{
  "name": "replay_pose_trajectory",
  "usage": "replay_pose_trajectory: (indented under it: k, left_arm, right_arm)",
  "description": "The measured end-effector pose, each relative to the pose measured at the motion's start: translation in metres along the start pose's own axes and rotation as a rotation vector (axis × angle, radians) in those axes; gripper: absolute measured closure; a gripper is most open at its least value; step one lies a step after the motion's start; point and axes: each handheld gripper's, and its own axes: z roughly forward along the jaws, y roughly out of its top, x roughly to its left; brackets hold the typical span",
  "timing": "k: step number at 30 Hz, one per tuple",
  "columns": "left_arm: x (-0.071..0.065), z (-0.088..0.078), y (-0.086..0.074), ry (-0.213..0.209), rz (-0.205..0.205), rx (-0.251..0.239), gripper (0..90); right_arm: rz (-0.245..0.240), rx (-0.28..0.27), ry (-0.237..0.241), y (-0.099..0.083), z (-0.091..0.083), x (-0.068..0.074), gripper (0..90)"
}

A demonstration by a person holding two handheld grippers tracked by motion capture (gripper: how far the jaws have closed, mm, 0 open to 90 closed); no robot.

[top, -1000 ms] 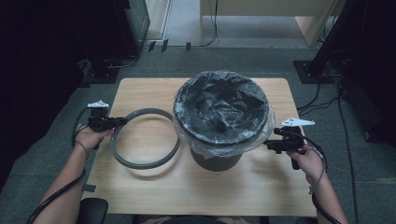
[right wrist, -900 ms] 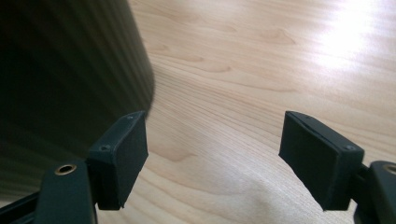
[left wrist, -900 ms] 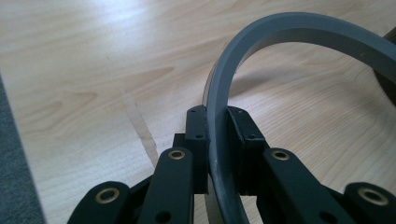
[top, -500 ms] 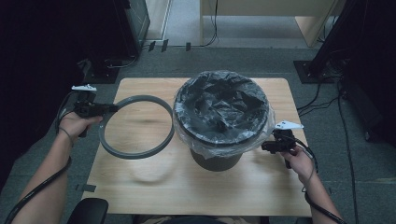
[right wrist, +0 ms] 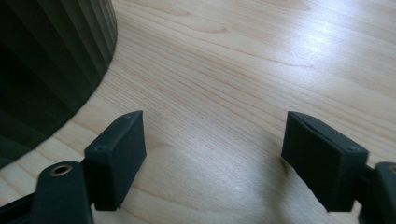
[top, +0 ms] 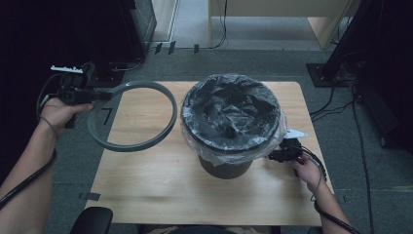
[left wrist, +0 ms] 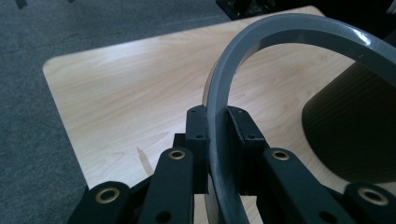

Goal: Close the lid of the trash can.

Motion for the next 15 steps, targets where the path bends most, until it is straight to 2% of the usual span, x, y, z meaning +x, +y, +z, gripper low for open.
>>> replay_pose_trajectory:
  k: [2,6,12,15]
  left_arm:
    - [-0.005,-0.007,0.009,-0.015,0.004,-0.021,79.7]
    - [-0.02,-0.016,0.031,-0.06,0.011,-0.044,79.7]
    - [-0.048,-0.016,0.064,-0.075,0.071,-0.03,79.7]
    - [-0.063,-0.011,0.08,-0.102,0.093,-0.025,79.7]
  right_arm:
    - [0.026,-0.003,0.014,-0.001,0.001,0.0,20.6]
    - [0.021,-0.007,0.015,-0.001,0.001,-0.001,19.6]
    - [0.02,-0.001,0.028,-0.001,0.002,-0.001,16.7]
    - [0.015,0.001,0.029,-0.001,0.002,-0.001,15.7]
